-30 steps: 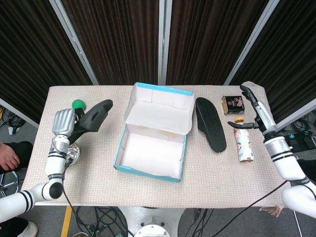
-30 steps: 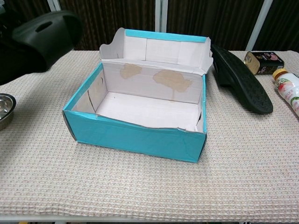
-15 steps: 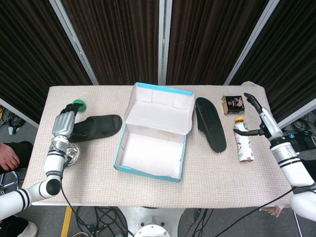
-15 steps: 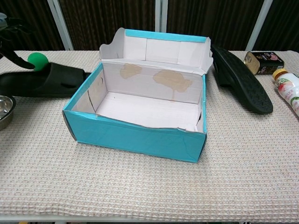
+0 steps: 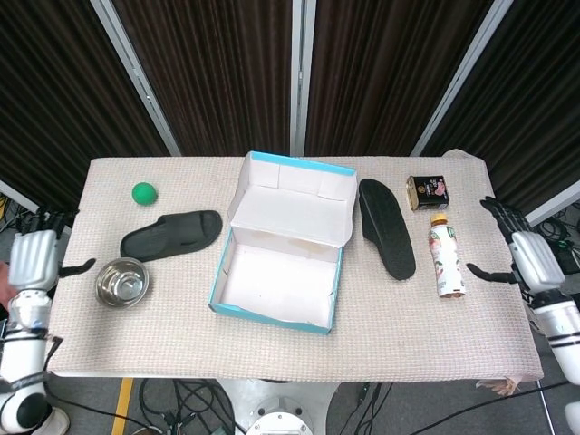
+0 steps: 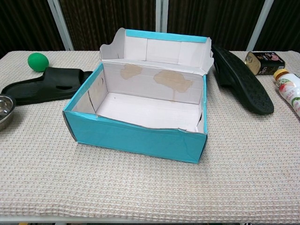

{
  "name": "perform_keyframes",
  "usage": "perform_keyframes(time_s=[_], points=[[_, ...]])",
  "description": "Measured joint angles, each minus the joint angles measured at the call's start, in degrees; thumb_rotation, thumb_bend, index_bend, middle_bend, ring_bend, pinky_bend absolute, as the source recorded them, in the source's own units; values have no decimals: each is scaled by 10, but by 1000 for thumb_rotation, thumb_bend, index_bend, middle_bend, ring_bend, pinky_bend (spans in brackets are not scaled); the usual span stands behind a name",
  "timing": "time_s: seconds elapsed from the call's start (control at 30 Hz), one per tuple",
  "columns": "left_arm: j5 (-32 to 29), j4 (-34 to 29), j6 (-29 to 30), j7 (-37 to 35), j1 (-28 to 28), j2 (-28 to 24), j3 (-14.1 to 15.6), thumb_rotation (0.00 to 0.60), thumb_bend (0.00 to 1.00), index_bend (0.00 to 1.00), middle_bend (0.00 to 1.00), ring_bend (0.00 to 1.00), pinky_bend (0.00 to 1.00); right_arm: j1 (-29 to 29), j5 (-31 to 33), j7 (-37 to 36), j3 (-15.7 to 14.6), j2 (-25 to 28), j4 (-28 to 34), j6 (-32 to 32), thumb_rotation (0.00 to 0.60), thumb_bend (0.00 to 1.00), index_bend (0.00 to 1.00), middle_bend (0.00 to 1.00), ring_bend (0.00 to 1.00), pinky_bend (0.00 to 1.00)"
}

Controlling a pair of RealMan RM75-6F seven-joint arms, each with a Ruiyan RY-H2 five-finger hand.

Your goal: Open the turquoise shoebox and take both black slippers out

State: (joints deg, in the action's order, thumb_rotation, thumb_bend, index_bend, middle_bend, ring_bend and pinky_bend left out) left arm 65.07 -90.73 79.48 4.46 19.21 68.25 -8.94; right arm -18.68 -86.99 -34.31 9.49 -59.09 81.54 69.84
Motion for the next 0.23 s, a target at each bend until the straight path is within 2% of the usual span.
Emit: perform_keyframes(time_s=[0.13, 0.23], points=[[69, -8, 99, -24, -89, -25, 51, 600, 19, 219, 205, 70, 149, 67, -8, 31, -28, -12, 4, 90, 600, 92, 0, 0, 0, 0], [108, -16, 152, -40, -145, -35, 89, 600, 19, 218, 205, 70, 148, 111, -12, 48, -49, -25, 10, 141, 600, 92, 0, 0, 0, 0]])
